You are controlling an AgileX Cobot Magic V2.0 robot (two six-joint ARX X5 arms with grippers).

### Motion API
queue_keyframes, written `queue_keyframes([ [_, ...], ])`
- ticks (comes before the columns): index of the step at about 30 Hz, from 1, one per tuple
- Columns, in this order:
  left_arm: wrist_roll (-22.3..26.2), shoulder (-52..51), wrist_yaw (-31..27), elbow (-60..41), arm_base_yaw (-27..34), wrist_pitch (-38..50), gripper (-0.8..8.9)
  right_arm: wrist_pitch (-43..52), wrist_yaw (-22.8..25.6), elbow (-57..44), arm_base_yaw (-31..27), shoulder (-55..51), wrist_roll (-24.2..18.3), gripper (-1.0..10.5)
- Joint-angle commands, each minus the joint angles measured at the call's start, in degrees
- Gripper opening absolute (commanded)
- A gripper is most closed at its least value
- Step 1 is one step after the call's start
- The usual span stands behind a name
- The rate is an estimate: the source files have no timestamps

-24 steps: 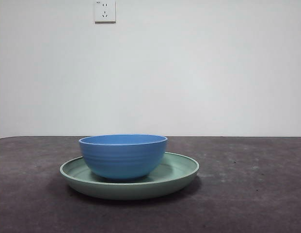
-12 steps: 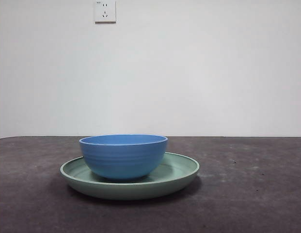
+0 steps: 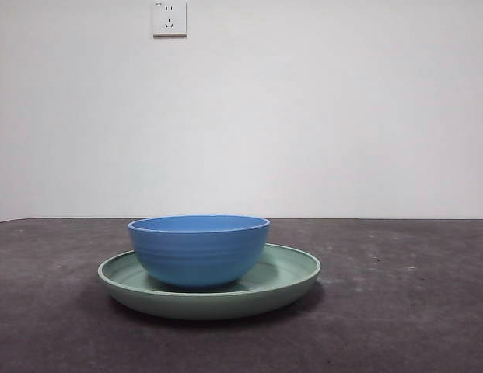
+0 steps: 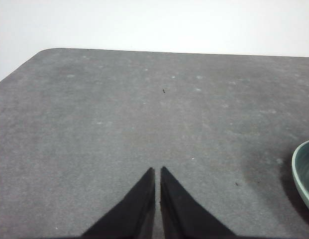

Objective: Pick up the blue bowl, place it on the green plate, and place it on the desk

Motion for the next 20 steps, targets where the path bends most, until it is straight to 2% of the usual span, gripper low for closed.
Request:
queue_keyframes([
  [1,0.7,-0.1,-0.5,-1.2,0.0,-0.3,0.2,0.6,0.0,0.8,0.3,0.2,-0.6,0.2],
  [15,0.7,-0.1,-0.5,-1.2,0.0,-0.3,0.2,0.9,0.0,0.7,0.3,0.2,-0.6,0.2],
  [19,0.7,-0.1,-0.5,-1.2,0.0,-0.3,0.19,2.0,-0.2,0.1,-2.4,0.2,-0.6,0.2],
  [20,0.7,-0.1,-0.5,-1.2,0.0,-0.3,0.19,3.3,0.1,-0.5,-3.5,0.2,-2.1,0.2],
])
